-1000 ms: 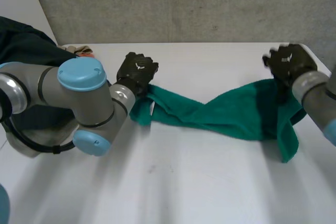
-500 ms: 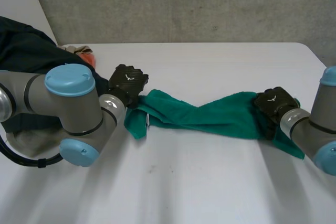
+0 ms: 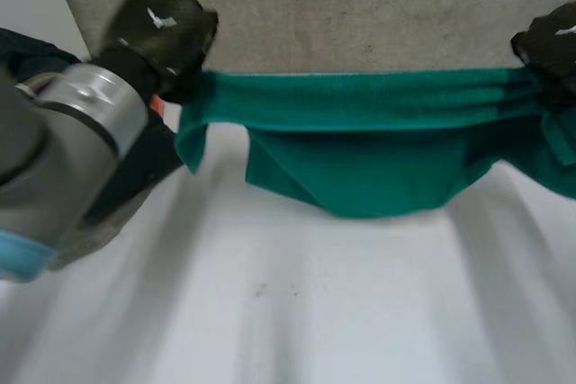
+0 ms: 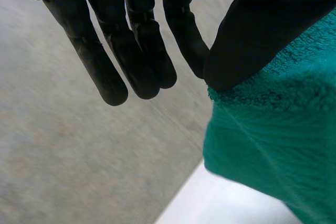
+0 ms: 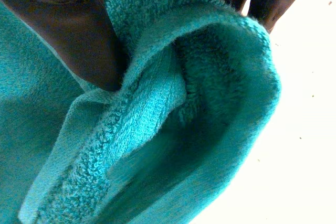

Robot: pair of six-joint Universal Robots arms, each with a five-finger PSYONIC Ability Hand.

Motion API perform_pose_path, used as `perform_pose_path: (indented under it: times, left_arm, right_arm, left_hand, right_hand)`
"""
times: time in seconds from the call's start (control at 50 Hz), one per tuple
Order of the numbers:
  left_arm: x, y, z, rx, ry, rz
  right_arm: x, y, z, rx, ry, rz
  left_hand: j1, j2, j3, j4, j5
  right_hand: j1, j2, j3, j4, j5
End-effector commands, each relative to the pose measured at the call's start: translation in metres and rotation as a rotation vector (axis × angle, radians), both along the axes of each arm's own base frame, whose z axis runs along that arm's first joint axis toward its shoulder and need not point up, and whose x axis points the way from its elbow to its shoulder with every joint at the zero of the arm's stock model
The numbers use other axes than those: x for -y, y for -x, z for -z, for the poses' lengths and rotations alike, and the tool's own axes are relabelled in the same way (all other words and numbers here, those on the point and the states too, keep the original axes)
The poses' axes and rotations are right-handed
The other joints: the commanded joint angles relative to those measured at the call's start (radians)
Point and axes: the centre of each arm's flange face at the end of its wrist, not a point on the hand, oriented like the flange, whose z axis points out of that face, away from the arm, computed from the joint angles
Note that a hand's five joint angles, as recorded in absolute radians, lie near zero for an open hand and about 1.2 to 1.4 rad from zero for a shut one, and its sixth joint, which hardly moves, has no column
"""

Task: Fold the laundry.

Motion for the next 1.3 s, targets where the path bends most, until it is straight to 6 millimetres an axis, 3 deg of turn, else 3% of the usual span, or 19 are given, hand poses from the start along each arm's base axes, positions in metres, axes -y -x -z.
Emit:
perform_pose_path:
  times: [0.02, 0.14, 0.16, 0.24, 0.3, 0.34, 0.38, 0.42, 0.48, 0.5, 0.58, 0.64, 0.72, 0.86, 0.92, 1.0, 1.1, 1.24, 1.3]
  left_arm:
    - [-0.022, -0.016, -0.017, -0.012, -0.002, -0.011]
    - [-0.016, -0.019, 0.009, 0.030, -0.071, -0.022]
    - [-0.008, -0.017, 0.027, 0.053, -0.116, -0.027]
    - [0.026, -0.003, 0.064, 0.093, -0.171, -0.038]
    - [0.055, 0.005, 0.068, 0.065, -0.125, -0.055]
    - [0.085, 0.012, 0.059, 0.017, -0.035, -0.072]
    - [0.115, 0.020, 0.036, -0.061, 0.114, -0.086]
    - [0.130, 0.023, 0.002, -0.143, 0.269, -0.104]
    - [0.136, 0.024, -0.034, -0.224, 0.417, -0.118]
    - [0.136, 0.023, -0.052, -0.268, 0.489, -0.127]
    - [0.132, 0.022, -0.066, -0.299, 0.536, -0.130]
    - [0.127, 0.023, -0.062, -0.293, 0.515, -0.123]
    - [0.117, 0.020, -0.025, -0.224, 0.391, -0.116]
    - [0.076, 0.019, 0.073, -0.090, 0.082, -0.075]
    - [0.051, 0.028, 0.103, -0.090, -0.030, -0.023]
    - [0.038, 0.037, 0.118, -0.122, -0.104, 0.017]
    - [0.044, 0.044, 0.126, -0.202, -0.154, 0.035]
    - [0.053, 0.059, 0.131, -0.306, -0.213, 0.091]
    - [0.055, 0.065, 0.138, -0.330, -0.245, 0.125]
  right_arm:
    - [-0.008, 0.015, -0.016, 0.117, -0.175, -0.047]
    - [-0.005, 0.013, 0.016, 0.169, -0.381, -0.104]
    - [0.001, 0.011, 0.033, 0.171, -0.439, -0.111]
    - [0.021, 0.007, 0.058, 0.178, -0.474, -0.116]
    - [0.042, 0.003, 0.062, 0.184, -0.391, -0.121]
    - [0.068, -0.001, 0.060, 0.203, -0.250, -0.103]
    - [0.089, -0.005, 0.046, 0.236, -0.080, -0.075]
    - [0.104, -0.013, 0.021, 0.295, 0.134, -0.066]
    - [0.114, -0.017, -0.010, 0.366, 0.366, -0.064]
    - [0.114, -0.018, -0.031, 0.414, 0.495, -0.077]
    - [0.105, -0.017, -0.061, 0.460, 0.615, -0.098]
    - [0.101, -0.019, -0.058, 0.455, 0.580, -0.107]
    - [0.094, -0.020, -0.031, 0.429, 0.376, -0.096]
    - [0.069, -0.021, 0.031, 0.366, 0.004, -0.066]
    - [0.065, -0.024, 0.035, 0.367, -0.019, -0.084]
    - [0.051, -0.034, 0.016, 0.376, 0.022, -0.123]
    - [0.016, -0.044, -0.036, 0.401, 0.146, -0.193]
    - [-0.038, -0.072, -0.074, 0.435, 0.226, -0.329]
    - [-0.052, -0.074, -0.085, 0.444, 0.244, -0.353]
  left_hand:
    - [0.263, 0.199, 0.204, 0.197, 0.240]
    - [0.263, 0.199, 0.204, 0.197, 0.240]
    - [0.263, 0.199, 0.204, 0.197, 0.240]
    - [0.263, 0.199, 0.204, 0.197, 0.240]
    - [0.263, 0.199, 0.204, 0.197, 0.240]
    - [0.263, 0.199, 0.204, 0.197, 0.240]
    - [0.263, 0.199, 0.204, 0.197, 0.240]
    - [0.263, 0.199, 0.204, 0.197, 0.240]
    - [0.263, 0.199, 0.204, 0.197, 0.240]
    - [0.263, 0.199, 0.204, 0.197, 0.240]
    - [0.263, 0.199, 0.204, 0.197, 0.240]
    - [0.263, 0.199, 0.204, 0.197, 0.240]
    - [0.263, 0.199, 0.204, 0.197, 0.240]
    - [0.263, 0.199, 0.204, 0.197, 0.240]
    - [-0.624, -0.688, -0.683, -0.690, -0.647]
    - [-0.791, -0.854, -0.850, -0.857, -0.814]
    - [-0.802, -0.866, -0.861, -0.869, -0.826]
    - [-0.832, -0.895, -0.891, -0.898, -0.855]
    - [-0.838, -0.901, -0.897, -0.904, -0.861]
  right_hand:
    - [0.448, 0.224, 0.221, 0.210, 0.263]
    - [0.448, 0.224, 0.221, 0.210, 0.263]
    - [0.448, 0.224, 0.221, 0.210, 0.263]
    - [0.448, 0.224, 0.221, 0.210, 0.263]
    - [0.448, 0.224, 0.221, 0.210, 0.263]
    - [0.448, 0.224, 0.221, 0.210, 0.263]
    - [0.448, 0.224, 0.221, 0.210, 0.263]
    - [0.448, 0.224, 0.221, 0.210, 0.263]
    - [0.448, 0.224, 0.221, 0.210, 0.263]
    - [0.448, 0.224, 0.221, 0.210, 0.263]
    - [0.448, 0.224, 0.221, 0.210, 0.263]
    - [0.448, 0.224, 0.221, 0.210, 0.263]
    - [0.448, 0.224, 0.221, 0.210, 0.263]
    - [0.448, 0.224, 0.221, 0.210, 0.263]
    - [0.448, 0.224, 0.221, 0.210, 0.263]
    - [0.448, 0.224, 0.221, 0.210, 0.263]
    - [0.448, 0.224, 0.221, 0.210, 0.263]
    - [0.448, 0.224, 0.221, 0.210, 0.263]
    - [0.448, 0.224, 0.221, 0.210, 0.263]
